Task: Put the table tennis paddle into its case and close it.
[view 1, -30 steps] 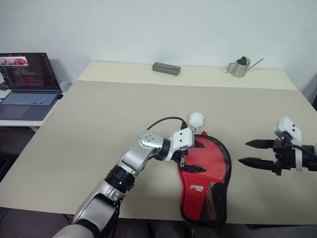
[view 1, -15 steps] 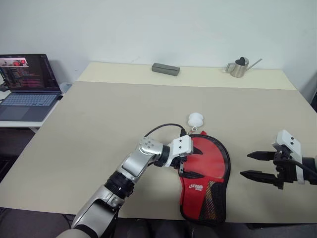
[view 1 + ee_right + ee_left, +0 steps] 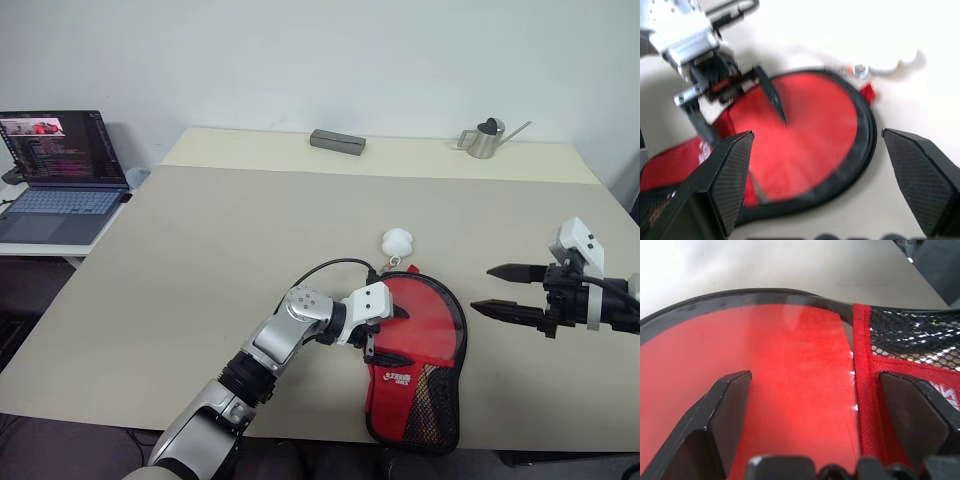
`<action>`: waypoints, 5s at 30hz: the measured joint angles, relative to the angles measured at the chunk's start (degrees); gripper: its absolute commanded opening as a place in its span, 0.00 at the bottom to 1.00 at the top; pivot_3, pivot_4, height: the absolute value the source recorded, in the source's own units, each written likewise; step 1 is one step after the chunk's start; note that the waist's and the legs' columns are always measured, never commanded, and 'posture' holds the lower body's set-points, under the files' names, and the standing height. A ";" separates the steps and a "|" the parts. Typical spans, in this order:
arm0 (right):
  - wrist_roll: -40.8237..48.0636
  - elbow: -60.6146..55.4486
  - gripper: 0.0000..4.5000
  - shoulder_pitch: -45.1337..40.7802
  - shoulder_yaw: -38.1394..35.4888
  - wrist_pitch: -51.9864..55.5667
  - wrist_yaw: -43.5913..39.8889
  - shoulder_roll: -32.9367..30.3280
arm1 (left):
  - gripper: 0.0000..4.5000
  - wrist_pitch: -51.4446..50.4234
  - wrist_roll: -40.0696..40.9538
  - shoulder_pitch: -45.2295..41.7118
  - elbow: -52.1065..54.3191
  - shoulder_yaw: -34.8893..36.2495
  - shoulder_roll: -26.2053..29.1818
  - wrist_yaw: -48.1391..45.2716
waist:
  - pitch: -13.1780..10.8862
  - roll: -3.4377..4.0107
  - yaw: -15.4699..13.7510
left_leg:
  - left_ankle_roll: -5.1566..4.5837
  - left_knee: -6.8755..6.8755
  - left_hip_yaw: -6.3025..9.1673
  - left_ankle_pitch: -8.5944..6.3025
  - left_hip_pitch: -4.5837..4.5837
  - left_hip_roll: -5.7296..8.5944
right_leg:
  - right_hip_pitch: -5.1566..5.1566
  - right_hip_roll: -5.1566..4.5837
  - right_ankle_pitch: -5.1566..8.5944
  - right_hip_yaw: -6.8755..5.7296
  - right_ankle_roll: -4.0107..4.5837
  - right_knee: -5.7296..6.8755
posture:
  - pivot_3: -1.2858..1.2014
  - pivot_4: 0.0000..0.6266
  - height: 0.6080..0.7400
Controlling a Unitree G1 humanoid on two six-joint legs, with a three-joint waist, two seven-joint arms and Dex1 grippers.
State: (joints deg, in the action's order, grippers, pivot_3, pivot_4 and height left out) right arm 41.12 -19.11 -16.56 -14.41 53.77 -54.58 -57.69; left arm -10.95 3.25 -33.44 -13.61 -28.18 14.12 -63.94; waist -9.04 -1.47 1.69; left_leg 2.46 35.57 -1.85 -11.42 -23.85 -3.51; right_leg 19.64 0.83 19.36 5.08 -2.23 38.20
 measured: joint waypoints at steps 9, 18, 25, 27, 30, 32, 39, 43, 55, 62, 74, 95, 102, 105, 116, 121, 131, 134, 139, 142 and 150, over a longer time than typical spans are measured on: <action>-8.76 20.09 1.00 -27.32 15.28 -0.58 6.65 15.24 | 0.98 0.24 -0.38 -0.71 -1.79 0.39 -1.08 0.87 | 0.02 0.05 -0.11 | -0.03 0.21 -0.06 -0.02 -0.08 -0.02 | 0.27 0.01 0.00 0.08 0.00 0.44 | 0.52 0.24 1.00; -19.74 41.96 1.00 -38.96 21.73 -3.97 12.33 27.72 | 0.98 0.40 -0.57 -1.23 -2.67 0.52 -1.59 0.89 | 0.04 0.09 -0.32 | -0.04 0.31 -0.23 -0.02 -0.16 -0.01 | 0.50 -0.01 0.00 0.09 0.01 0.71 | 0.52 0.24 1.00; -26.61 57.01 1.00 -42.80 23.15 -11.01 13.55 33.55 | 0.98 0.60 -0.87 -1.25 -2.82 0.47 -2.09 0.90 | 0.04 0.10 -0.32 | -0.04 0.31 -0.29 -0.01 -0.18 0.00 | 0.54 -0.03 0.00 0.10 0.01 0.72 | 0.52 0.24 1.00; -28.52 61.65 1.00 -44.25 23.14 -13.26 14.18 34.67 | 0.98 0.83 -0.89 -1.26 -2.93 0.44 -2.27 0.89 | 0.04 0.10 -0.32 | -0.04 0.31 -0.28 -0.02 -0.18 -0.01 | 0.55 -0.03 0.00 0.09 0.02 0.73 | 0.52 0.24 1.00; -30.77 67.62 1.00 -46.16 22.83 -16.71 15.75 36.15 | 0.98 1.35 -0.94 -1.30 -3.32 0.39 -2.46 0.83 | 0.04 0.10 -0.29 | -0.04 0.31 -0.30 -0.02 -0.18 -0.01 | 0.55 -0.03 0.00 0.10 0.02 0.73 | 0.52 0.24 1.00; -31.88 71.36 1.00 -47.05 22.44 -19.17 16.87 36.91 | 0.98 1.48 -0.96 -1.33 -3.59 0.40 -2.55 0.80 | 0.04 0.11 -0.30 | -0.04 0.31 -0.31 -0.01 -0.18 -0.01 | 0.55 -0.04 0.00 0.11 0.02 0.73 | 0.52 0.24 1.00; -35.97 79.95 1.00 -48.14 22.36 -25.08 18.90 38.54 | 0.98 1.69 -1.01 -1.51 -3.94 0.36 -2.68 0.75 | 0.04 0.12 -0.28 | -0.03 0.31 -0.32 -0.01 -0.17 -0.01 | 0.55 -0.05 0.00 0.12 0.02 0.74 | 0.52 0.24 1.00; -37.16 81.98 0.92 -49.75 21.96 -26.55 19.37 39.24 | 1.00 1.78 -1.06 -1.54 -4.05 0.36 -2.74 0.75 | 0.04 0.12 -0.28 | -0.03 0.31 -0.31 -0.01 -0.17 -0.01 | 0.55 -0.05 0.00 0.11 0.02 0.75 | 0.52 0.24 1.00; -39.55 82.86 0.12 -50.20 20.22 -28.63 18.93 40.37 | 1.00 3.78 -1.44 -2.41 -6.76 0.17 -3.02 0.75 | 0.08 0.15 -0.28 | -0.03 0.31 -0.31 -0.01 -0.11 0.00 | 0.49 -0.06 0.00 0.11 0.02 0.75 | 0.52 0.24 1.00; -41.11 81.28 0.01 -49.64 20.43 -28.90 17.15 40.35 | 1.00 5.18 -1.46 -3.39 -8.97 -0.07 -3.67 0.74 | 0.09 0.15 -0.28 | -0.03 0.31 -0.29 -0.01 -0.10 0.00 | 0.45 -0.07 0.00 0.09 0.02 0.74 | 0.52 0.24 1.00; -41.43 73.16 0.01 -47.55 19.97 -25.86 15.70 40.55 | 1.00 5.46 -1.51 -4.05 -9.84 -0.36 -4.05 0.74 | 0.08 0.15 -0.36 | -0.03 0.31 -0.27 -0.01 -0.12 0.00 | 0.46 -0.11 0.00 0.08 0.02 0.74 | 0.52 0.24 1.00; -35.78 29.17 0.01 -23.93 17.24 -0.89 10.91 20.00 | 1.00 8.75 -1.67 -7.10 -13.62 -1.72 -4.15 -1.79 | 0.10 0.16 -0.56 | -0.04 0.29 -0.22 -0.02 -0.24 0.05 | 0.52 -0.03 0.01 0.18 0.01 0.64 | 0.52 0.24 1.00; -35.25 26.95 0.01 -21.83 14.40 0.47 13.51 17.12 | 1.00 8.81 -1.67 -6.88 -13.32 -1.73 -3.82 -2.71 | 0.10 0.16 -0.39 | -0.05 0.27 -0.19 -0.02 -0.23 0.03 | 0.52 0.01 0.01 0.18 0.01 0.60 | 0.52 0.24 1.00; -34.96 26.90 0.01 -21.81 14.25 0.49 13.54 16.46 | 1.00 8.81 -1.67 -6.67 -12.95 -1.73 -3.68 -2.85 | 0.10 0.16 -0.31 | -0.05 0.25 -0.19 -0.02 -0.23 0.02 | 0.52 0.02 0.02 0.18 0.02 0.58 | 0.52 0.24 1.00; -25.48 12.52 0.01 -10.17 13.27 7.28 3.28 3.93 | 1.00 8.50 -1.68 -5.52 -11.45 -1.72 -2.94 -2.95 | 0.11 0.16 -0.10 | -0.09 0.22 -0.14 -0.06 -0.20 0.01 | 0.44 0.04 0.06 0.20 0.04 0.49 | 0.52 0.24 1.00; -22.65 6.70 0.01 -3.01 11.54 8.10 1.98 1.03 | 1.00 7.87 -1.68 -5.39 -11.15 -1.74 -2.88 -2.97 | 0.13 0.12 -0.03 | -0.10 0.21 -0.11 -0.06 -0.19 0.00 | 0.41 0.05 0.08 0.18 0.02 0.46 | 0.52 0.24 1.00; -17.68 -1.70 0.01 6.09 9.69 8.36 -0.23 -3.12 | 1.00 7.68 -1.71 -5.48 -11.14 -1.83 -2.99 -3.00 | 0.14 0.10 -0.07 | -0.10 0.21 -0.07 -0.07 -0.19 0.02 | 0.37 0.05 0.10 0.15 -0.01 0.41 | 0.52 0.24 1.00; -15.66 -3.99 0.01 7.93 8.66 8.54 -1.20 -4.26 | 1.00 7.61 -1.74 -5.51 -11.17 -1.85 -2.99 -3.03 | 0.16 0.09 -0.05 | -0.11 0.21 -0.05 -0.07 -0.18 0.02 | 0.35 0.05 0.11 0.14 -0.01 0.40 | 0.52 0.24 1.00; -12.91 -7.17 0.01 11.56 7.54 9.19 -1.84 -5.52 | 1.00 7.60 -1.74 -5.62 -11.17 -1.93 -3.03 -3.06 | 0.18 0.04 -0.09 | -0.11 0.21 -0.03 -0.08 -0.19 0.01 | 0.33 0.05 0.12 0.11 -0.02 0.37 | 0.52 0.24 1.00; -12.24 -9.29 0.01 14.00 6.41 9.21 -1.99 -6.61 | 1.00 7.56 -1.77 -5.69 -11.21 -1.99 -3.10 -3.06 | 0.21 0.02 -0.12 | -0.11 0.21 -0.02 -0.08 -0.18 0.02 | 0.32 0.05 0.12 0.10 -0.02 0.37 | 0.52 0.24 1.00; -10.44 -15.35 0.01 22.32 4.30 7.50 -3.92 -9.28 | 1.00 7.37 -1.98 -5.69 -11.22 -2.22 -3.23 -3.06 | 0.33 -0.13 -0.17 | -0.11 0.22 0.00 -0.09 -0.18 0.02 | 0.27 0.05 0.18 0.07 -0.11 0.32 | 0.52 0.24 1.00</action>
State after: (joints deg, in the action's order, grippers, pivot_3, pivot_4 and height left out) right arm 30.68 -34.46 5.77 -10.11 61.27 -58.50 -66.97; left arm -3.58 1.27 -39.14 -24.84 -30.39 10.88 -67.00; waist -8.71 -1.60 1.52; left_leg 2.35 35.79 -1.85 -11.51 -24.03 -3.49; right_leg 19.91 0.87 19.54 5.14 -2.35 38.52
